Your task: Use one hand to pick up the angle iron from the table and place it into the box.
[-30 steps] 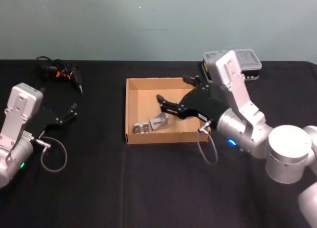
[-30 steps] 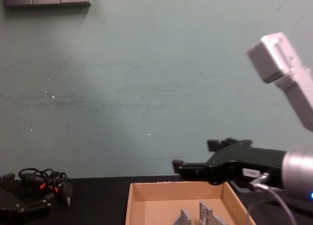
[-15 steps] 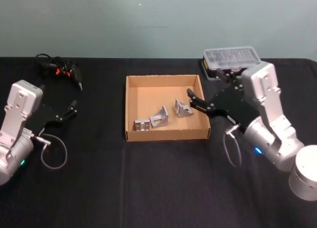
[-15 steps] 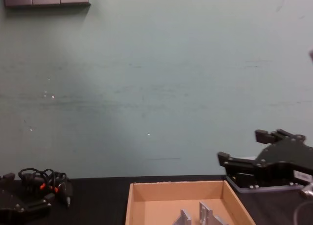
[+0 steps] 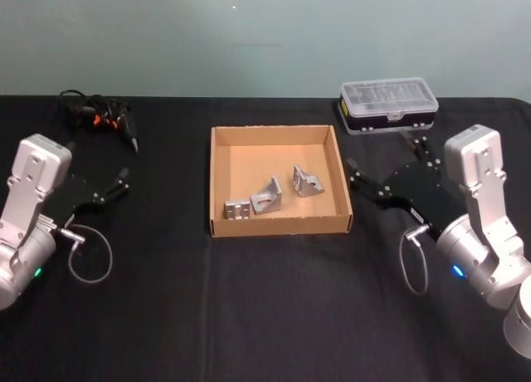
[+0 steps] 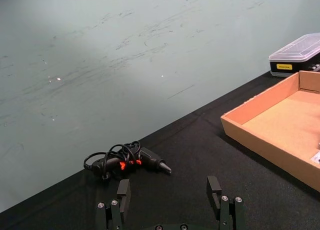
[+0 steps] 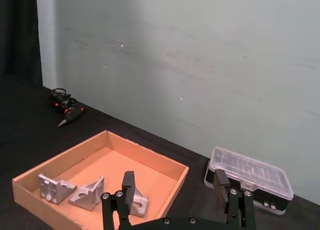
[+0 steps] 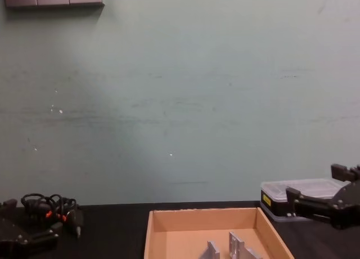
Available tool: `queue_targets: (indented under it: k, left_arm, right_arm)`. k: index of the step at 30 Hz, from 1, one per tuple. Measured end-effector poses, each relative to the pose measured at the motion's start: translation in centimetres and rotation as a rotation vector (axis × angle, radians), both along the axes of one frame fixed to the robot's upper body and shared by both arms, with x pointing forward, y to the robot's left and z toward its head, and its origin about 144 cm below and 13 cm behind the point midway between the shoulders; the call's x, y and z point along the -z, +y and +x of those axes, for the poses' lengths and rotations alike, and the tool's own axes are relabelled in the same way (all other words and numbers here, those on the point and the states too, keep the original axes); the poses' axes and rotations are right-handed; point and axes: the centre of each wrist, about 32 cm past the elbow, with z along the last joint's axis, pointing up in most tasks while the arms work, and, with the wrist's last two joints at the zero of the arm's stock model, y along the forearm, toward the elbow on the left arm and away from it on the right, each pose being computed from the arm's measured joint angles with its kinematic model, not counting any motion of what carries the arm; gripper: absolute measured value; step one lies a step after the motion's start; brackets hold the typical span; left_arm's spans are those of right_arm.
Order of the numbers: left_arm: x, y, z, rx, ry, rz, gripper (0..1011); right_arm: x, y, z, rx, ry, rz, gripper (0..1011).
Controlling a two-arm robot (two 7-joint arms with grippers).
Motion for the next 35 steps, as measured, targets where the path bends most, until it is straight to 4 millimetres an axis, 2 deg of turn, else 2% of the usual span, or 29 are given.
queue_targets:
  k: [35]
  left_arm:
    - [0.0,0.0,0.0,0.0,0.0,0.0,1000]
  right_arm:
    - [-0.19,0.2,0.1,-0.011,-0.002,-0.006,1000]
